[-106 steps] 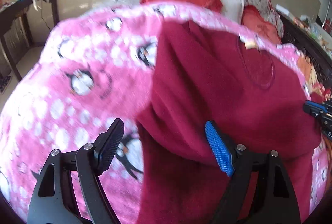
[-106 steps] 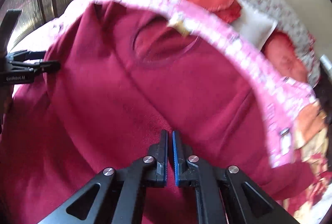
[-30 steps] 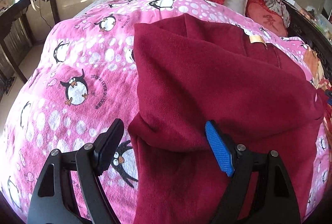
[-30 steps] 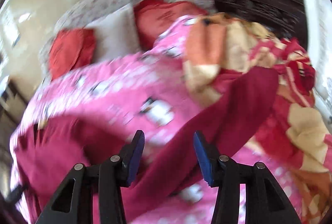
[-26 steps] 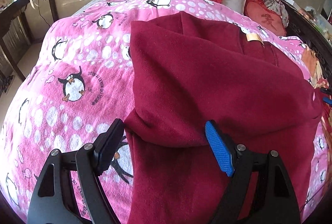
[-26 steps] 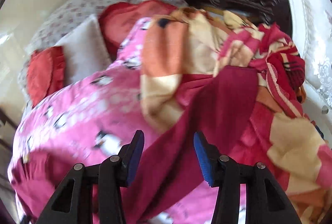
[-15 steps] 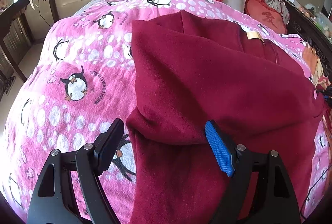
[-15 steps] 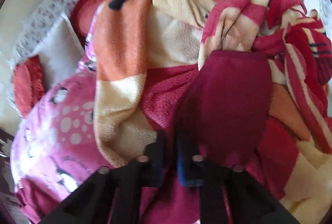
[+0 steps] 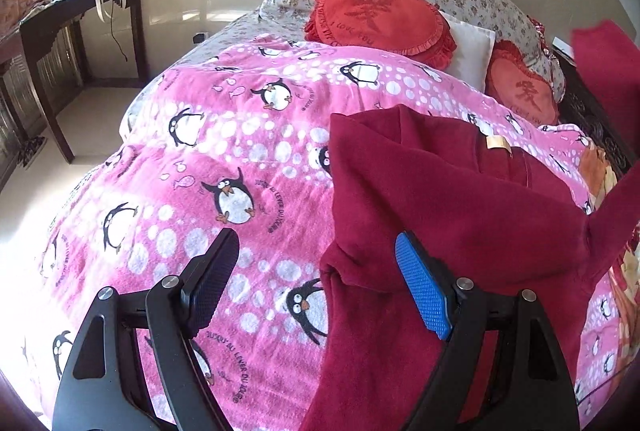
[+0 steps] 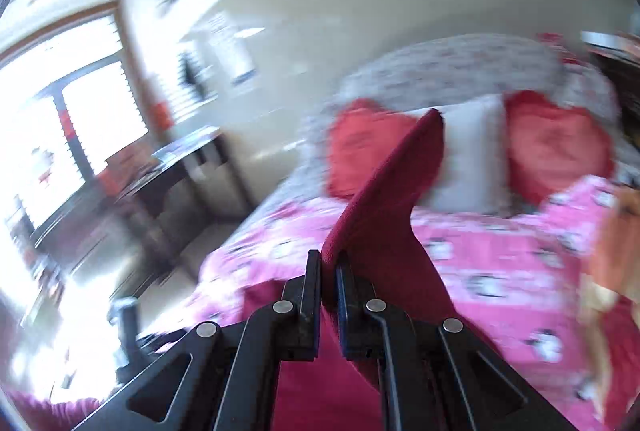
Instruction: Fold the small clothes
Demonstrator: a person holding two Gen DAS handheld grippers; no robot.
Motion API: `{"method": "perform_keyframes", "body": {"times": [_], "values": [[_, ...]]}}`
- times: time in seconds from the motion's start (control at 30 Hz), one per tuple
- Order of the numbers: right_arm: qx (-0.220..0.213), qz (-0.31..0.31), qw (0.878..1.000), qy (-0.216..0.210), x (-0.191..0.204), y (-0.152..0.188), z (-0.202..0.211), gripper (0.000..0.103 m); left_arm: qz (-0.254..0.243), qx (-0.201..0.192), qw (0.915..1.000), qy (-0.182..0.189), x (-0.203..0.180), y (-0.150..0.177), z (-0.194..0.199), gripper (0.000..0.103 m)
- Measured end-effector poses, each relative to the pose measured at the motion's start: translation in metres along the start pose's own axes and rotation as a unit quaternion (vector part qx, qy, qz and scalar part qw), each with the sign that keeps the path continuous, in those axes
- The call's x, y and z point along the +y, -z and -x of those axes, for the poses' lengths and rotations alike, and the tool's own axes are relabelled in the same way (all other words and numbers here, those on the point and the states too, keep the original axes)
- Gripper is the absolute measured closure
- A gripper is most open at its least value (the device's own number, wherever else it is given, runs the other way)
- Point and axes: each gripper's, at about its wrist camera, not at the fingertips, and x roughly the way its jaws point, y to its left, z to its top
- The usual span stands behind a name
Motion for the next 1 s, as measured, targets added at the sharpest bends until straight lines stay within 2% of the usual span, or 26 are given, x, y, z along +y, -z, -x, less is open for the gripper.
{"method": "perform_keyframes", "body": {"times": [0.07, 0.17, 0.23, 0.27, 0.3, 0.37, 0.43, 0.47, 0.5, 0.57, 0.63, 0.7, 0.8, 0.87, 1.0], "values": [[0.036, 0.032, 0.998, -0.03, 0.044, 0.015, -0.042, 0.097, 0.014, -0.002, 0.9999, -0.002, 0.011, 0.003, 0.004, 0.022], [0.085, 0.071, 0.994, -0.01, 0.088, 0.054, -0.107, 0.097, 0.036, 0.007, 0.9993, -0.002, 0.024, 0.006, 0.002, 0.022], [0.164, 0.065, 0.984, -0.001, 0.089, 0.088, -0.157, 0.078, 0.041, 0.015, 0.999, 0.0, 0.03, 0.009, 0.0, 0.022], [0.21, 0.042, 0.977, -0.001, 0.082, 0.101, -0.176, 0.076, 0.041, 0.015, 0.999, 0.001, 0.032, 0.01, 0.002, 0.022], [0.232, 0.012, 0.973, -0.003, 0.073, 0.112, -0.181, 0.076, 0.039, 0.011, 0.9992, 0.001, 0.033, 0.011, 0.004, 0.022], [0.205, -0.034, 0.978, -0.015, 0.057, 0.116, -0.16, 0.072, 0.035, 0.006, 0.9994, 0.0, 0.037, 0.012, 0.005, 0.022], [0.173, -0.037, 0.984, -0.002, 0.041, 0.106, -0.125, 0.064, 0.038, 0.009, 0.9992, 0.005, 0.038, 0.012, 0.001, 0.022], [0.154, -0.035, 0.987, 0.014, 0.029, 0.09, -0.111, 0.061, 0.04, 0.01, 0.9991, 0.007, 0.038, 0.011, -0.001, 0.022], [0.132, -0.034, 0.99, 0.039, 0.018, 0.086, -0.09, 0.054, 0.042, 0.012, 0.999, 0.009, 0.036, 0.01, -0.005, 0.022], [0.097, -0.041, 0.99, 0.098, -0.01, 0.084, -0.052, 0.051, 0.044, 0.016, 0.9988, 0.015, 0.03, 0.007, -0.011, 0.022], [0.094, -0.051, 0.985, 0.135, -0.034, 0.089, -0.025, 0.051, 0.046, 0.016, 0.9984, 0.028, 0.022, 0.002, -0.015, 0.022], [0.109, -0.053, 0.981, 0.154, -0.048, 0.097, -0.014, 0.051, 0.042, 0.012, 0.9984, 0.037, 0.011, -0.005, -0.018, 0.022], [0.128, -0.02, 0.973, 0.192, -0.058, 0.117, -0.002, 0.051, 0.014, 0.013, 0.9993, 0.031, -0.009, -0.014, -0.028, 0.022], [0.134, 0.003, 0.972, 0.192, -0.057, 0.126, 0.003, 0.054, 0.001, 0.025, 0.9995, 0.021, -0.02, -0.017, -0.04, 0.022], [0.145, 0.054, 0.972, 0.178, -0.042, 0.137, -0.019, 0.065, -0.025, 0.038, 0.9988, 0.015, -0.038, -0.015, -0.059, 0.022]]}}
